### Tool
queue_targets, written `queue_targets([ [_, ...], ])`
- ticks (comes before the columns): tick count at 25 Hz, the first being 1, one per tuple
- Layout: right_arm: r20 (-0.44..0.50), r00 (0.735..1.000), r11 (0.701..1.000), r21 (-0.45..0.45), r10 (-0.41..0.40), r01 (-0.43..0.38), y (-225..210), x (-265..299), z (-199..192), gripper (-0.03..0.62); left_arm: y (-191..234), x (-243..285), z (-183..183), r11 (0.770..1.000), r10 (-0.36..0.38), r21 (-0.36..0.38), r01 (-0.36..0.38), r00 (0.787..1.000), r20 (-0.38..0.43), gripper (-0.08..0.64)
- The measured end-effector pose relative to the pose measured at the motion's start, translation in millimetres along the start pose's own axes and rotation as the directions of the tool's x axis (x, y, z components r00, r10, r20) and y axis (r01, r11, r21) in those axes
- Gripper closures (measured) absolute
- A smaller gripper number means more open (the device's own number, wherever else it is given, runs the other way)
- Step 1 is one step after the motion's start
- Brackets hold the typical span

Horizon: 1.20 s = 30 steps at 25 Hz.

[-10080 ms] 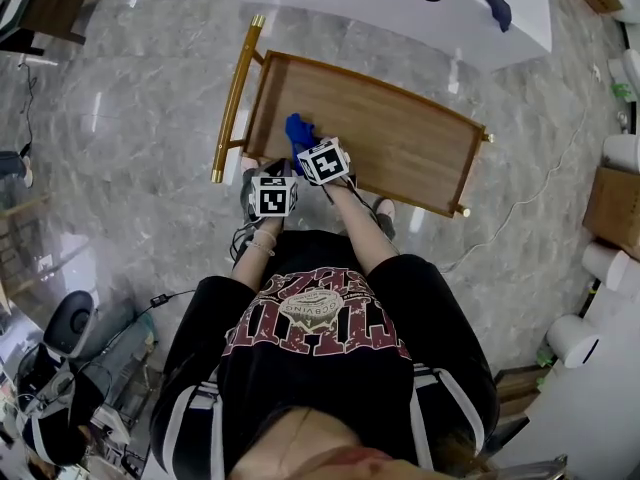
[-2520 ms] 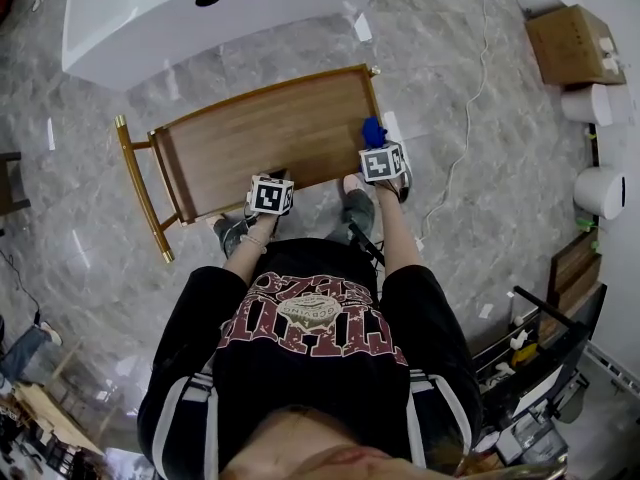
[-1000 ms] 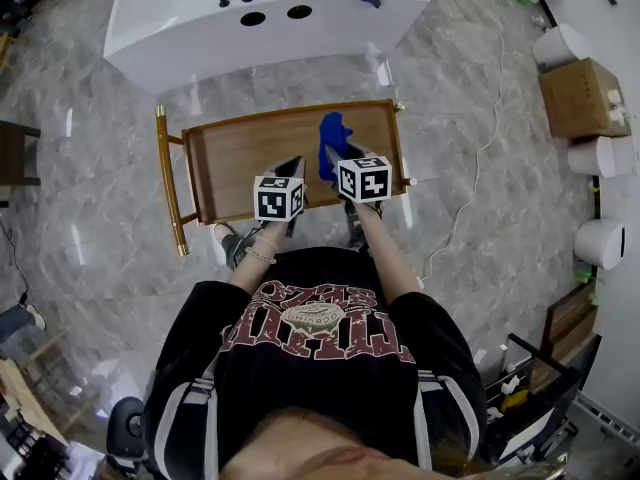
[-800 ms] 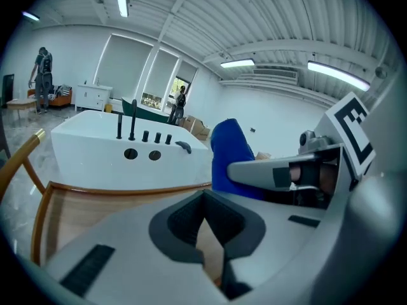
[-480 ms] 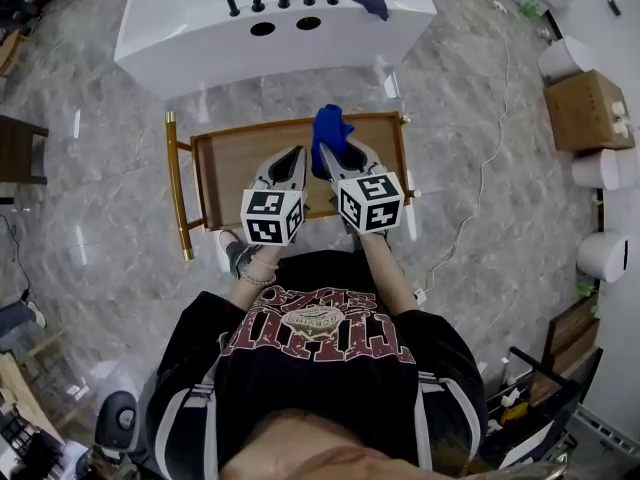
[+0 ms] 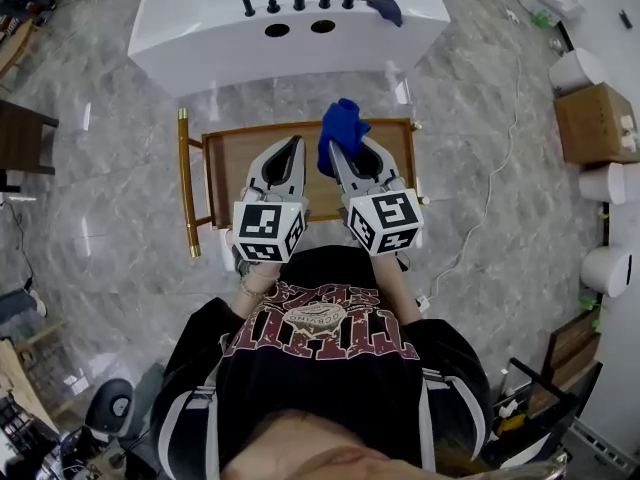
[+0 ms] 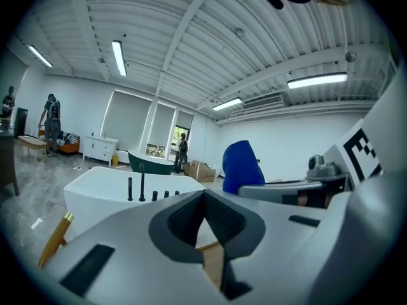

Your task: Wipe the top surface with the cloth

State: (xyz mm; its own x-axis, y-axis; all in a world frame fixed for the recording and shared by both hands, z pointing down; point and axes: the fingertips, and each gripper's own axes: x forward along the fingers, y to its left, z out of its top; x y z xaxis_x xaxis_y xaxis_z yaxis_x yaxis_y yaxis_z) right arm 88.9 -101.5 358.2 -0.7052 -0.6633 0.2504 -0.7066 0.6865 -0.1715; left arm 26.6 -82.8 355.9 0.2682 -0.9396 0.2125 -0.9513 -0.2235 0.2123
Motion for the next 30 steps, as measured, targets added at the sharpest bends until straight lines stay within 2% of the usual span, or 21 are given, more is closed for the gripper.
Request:
queue_targets([
  [6,0.04,0.998,0.998,-0.059,0.038,-0.035,20,-2,22,0.503,-5,-16,29,0.995,0.038,0.089,-0.047,0.995,0.096,0.512],
  [11,0.09,0.994,0.995,-0.074,0.066,-0.06,36,-5,34,0.503,-12,-28,49,0.992,0.031,0.113,-0.048,0.987,0.155,0.512],
  [19,0.111,0.991,0.994,-0.085,0.073,-0.063,44,-14,42,0.505,-25,-43,61,0.992,0.012,0.117,-0.037,0.979,0.204,0.512],
  [30,0.112,0.99,0.992,-0.1,0.089,-0.078,53,-23,42,0.505,-26,-51,60,0.994,0.013,0.104,-0.036,0.977,0.211,0.512],
])
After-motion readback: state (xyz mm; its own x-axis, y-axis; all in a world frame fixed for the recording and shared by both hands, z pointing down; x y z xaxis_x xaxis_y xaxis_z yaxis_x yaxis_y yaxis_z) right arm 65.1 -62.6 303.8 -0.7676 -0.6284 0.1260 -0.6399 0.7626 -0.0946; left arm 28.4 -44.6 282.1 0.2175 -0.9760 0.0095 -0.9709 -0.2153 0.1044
